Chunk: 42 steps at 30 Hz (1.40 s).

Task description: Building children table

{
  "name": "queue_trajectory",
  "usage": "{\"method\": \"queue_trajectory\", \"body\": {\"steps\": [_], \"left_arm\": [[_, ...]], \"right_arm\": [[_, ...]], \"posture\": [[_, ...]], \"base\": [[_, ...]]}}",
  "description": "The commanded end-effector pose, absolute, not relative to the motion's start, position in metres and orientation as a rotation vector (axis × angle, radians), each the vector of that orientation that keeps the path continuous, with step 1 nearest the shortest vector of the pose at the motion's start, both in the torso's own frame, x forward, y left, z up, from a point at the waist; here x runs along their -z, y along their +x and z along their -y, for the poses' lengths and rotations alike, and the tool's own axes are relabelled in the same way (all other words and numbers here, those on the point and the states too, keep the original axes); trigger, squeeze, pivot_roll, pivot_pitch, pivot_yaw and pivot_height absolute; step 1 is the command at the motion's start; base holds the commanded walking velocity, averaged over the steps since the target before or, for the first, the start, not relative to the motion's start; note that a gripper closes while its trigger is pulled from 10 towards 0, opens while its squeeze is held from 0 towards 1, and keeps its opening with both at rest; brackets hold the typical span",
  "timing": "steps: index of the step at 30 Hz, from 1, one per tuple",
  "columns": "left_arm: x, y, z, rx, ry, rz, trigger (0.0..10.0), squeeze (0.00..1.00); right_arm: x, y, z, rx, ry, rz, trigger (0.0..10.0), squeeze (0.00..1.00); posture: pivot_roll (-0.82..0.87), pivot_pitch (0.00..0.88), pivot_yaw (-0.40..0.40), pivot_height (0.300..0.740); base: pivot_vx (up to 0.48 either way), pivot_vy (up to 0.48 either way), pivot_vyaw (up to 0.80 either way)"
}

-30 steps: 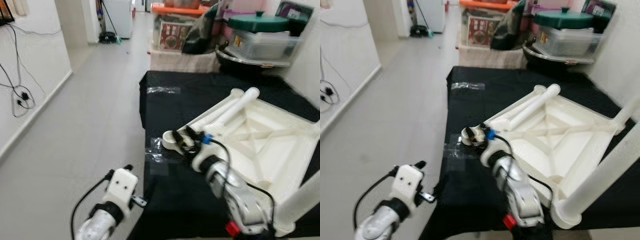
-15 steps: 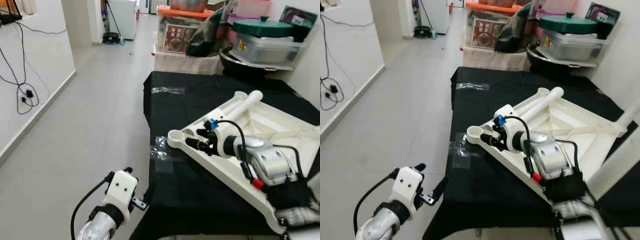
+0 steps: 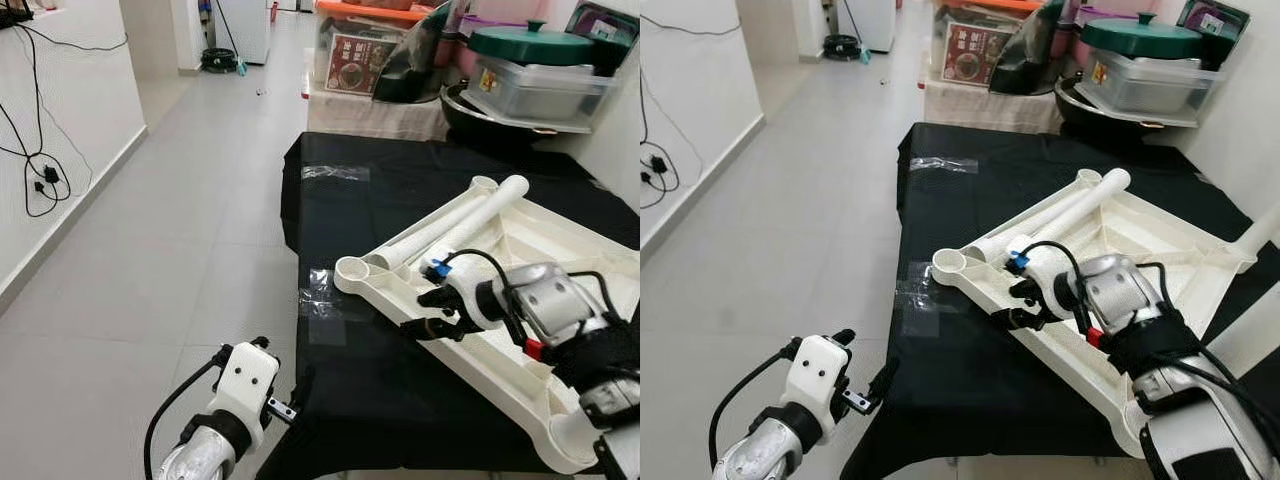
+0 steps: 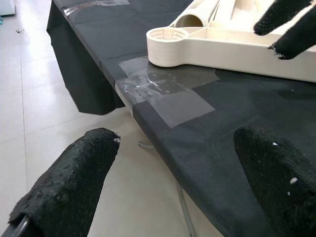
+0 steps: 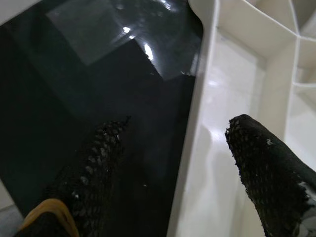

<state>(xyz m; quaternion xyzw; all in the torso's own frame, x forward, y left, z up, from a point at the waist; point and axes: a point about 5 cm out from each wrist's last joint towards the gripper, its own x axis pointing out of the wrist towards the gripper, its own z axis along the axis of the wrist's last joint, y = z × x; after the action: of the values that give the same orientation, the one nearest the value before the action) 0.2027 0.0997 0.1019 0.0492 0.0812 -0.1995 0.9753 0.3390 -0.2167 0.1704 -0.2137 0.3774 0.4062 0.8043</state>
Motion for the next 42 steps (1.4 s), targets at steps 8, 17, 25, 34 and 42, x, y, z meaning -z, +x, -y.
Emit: {"method": "queue_trajectory", "body": {"steps": [8, 17, 25, 34, 42], "left_arm": [[-0.103, 0.201, -0.094, 0.400, 0.075, -0.168, 10.0, 0.00], [-0.104, 0.199, -0.093, 0.399, 0.073, -0.168, 10.0, 0.00], [-0.105, 0.197, -0.092, 0.396, 0.071, -0.170, 10.0, 0.00], [-0.106, 0.196, -0.092, 0.392, 0.065, -0.168, 10.0, 0.00], [-0.108, 0.195, -0.091, 0.395, 0.063, -0.166, 10.0, 0.00]], "right_arm": [[-0.154, 0.345, 0.233, -0.820, -0.528, -0.920, 10.0, 0.00], [-0.140, 0.341, 0.242, -0.784, -0.541, -0.998, 10.0, 0.00], [-0.135, 0.342, 0.242, -0.826, -0.607, -1.025, 0.0, 0.00], [-0.141, 0.350, 0.235, -0.842, -0.662, -0.983, 0.0, 0.00], [-0.143, 0.349, 0.223, -0.958, -0.687, -0.940, 0.0, 0.00]], "posture": [[0.03, 0.017, -0.152, 0.740], [0.03, 0.026, -0.165, 0.740], [0.03, 0.026, -0.177, 0.740], [0.03, 0.024, -0.185, 0.740], [0.03, 0.027, -0.184, 0.740]], "base": [[0.000, 0.000, 0.00], [0.000, 0.000, 0.00], [0.000, 0.000, 0.00], [0.000, 0.000, 0.00], [0.000, 0.000, 0.00]]}}
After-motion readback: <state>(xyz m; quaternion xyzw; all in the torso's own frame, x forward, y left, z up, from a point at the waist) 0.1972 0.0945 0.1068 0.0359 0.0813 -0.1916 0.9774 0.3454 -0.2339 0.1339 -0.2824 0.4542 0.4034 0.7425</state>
